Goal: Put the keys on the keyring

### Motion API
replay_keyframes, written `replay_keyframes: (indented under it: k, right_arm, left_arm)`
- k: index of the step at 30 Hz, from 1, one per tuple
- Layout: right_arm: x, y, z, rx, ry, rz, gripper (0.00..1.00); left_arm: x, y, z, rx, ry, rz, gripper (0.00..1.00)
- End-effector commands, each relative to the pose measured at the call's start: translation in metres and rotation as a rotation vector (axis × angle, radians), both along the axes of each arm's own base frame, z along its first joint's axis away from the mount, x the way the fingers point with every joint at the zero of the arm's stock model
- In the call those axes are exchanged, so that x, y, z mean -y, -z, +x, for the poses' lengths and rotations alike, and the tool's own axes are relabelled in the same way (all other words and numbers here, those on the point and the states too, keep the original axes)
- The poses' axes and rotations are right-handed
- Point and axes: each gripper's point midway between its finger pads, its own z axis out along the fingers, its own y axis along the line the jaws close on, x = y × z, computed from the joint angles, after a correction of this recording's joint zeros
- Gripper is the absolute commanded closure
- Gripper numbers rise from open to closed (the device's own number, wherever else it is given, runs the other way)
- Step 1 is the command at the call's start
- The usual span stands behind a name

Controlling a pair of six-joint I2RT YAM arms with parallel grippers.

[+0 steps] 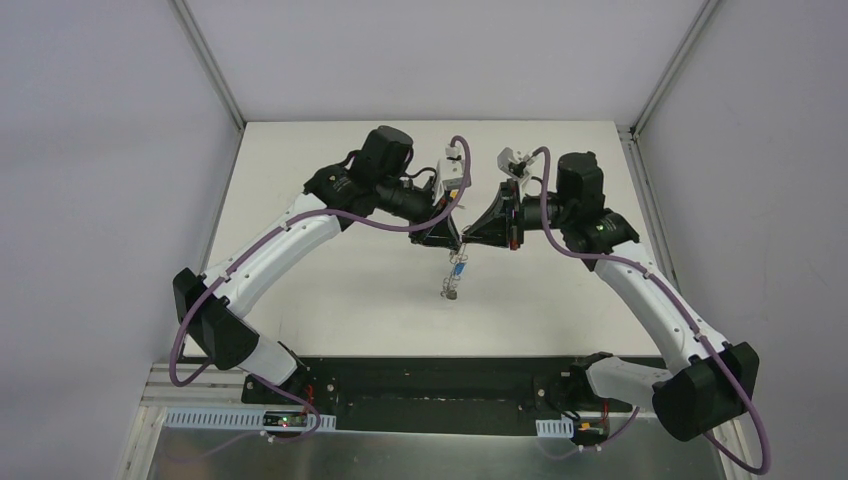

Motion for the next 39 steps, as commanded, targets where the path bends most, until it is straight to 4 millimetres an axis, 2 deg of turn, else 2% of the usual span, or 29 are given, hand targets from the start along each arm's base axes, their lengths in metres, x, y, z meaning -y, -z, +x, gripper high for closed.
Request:
replay_keyframes:
  k: [1,5,9,11,15,21,27,39]
  right_arm:
    - [0.002,-0.003,-0.007,0.030,-0.037,0.030,1.00]
    - [0.005,0.001,-0.008,0.029,-0.039,0.029,1.00]
    - [0.006,-0.004,-0.008,0.028,-0.046,0.038,1.00]
    - [0.006,-0.007,-0.009,0.027,-0.054,0.043,1.00]
    - [0.005,-0.008,-0.010,0.023,-0.061,0.045,1.00]
    - [0.005,-0.009,-0.010,0.023,-0.066,0.047,1.00]
    - [0.005,-0.010,-0.010,0.018,-0.067,0.048,1.00]
    - [0.005,-0.010,-0.009,0.014,-0.063,0.048,1.00]
  left_arm:
    - [-0.001,-0.032,-0.001,0.034,-0.022,-0.046,1.00]
    - [-0.004,-0.029,-0.002,0.018,-0.036,-0.023,1.00]
    - [-0.005,-0.023,-0.004,0.020,-0.015,-0.006,0.99]
    - [-0.007,-0.021,-0.004,0.029,-0.012,0.009,0.86]
    - [-0.010,-0.025,0.000,0.076,-0.017,0.009,0.72]
    - [-0.008,-0.028,0.003,0.093,-0.013,0.002,0.63]
    - [-0.002,-0.029,0.005,0.076,-0.004,-0.015,0.63]
    - [0.008,-0.021,0.003,-0.001,0.019,-0.028,0.79]
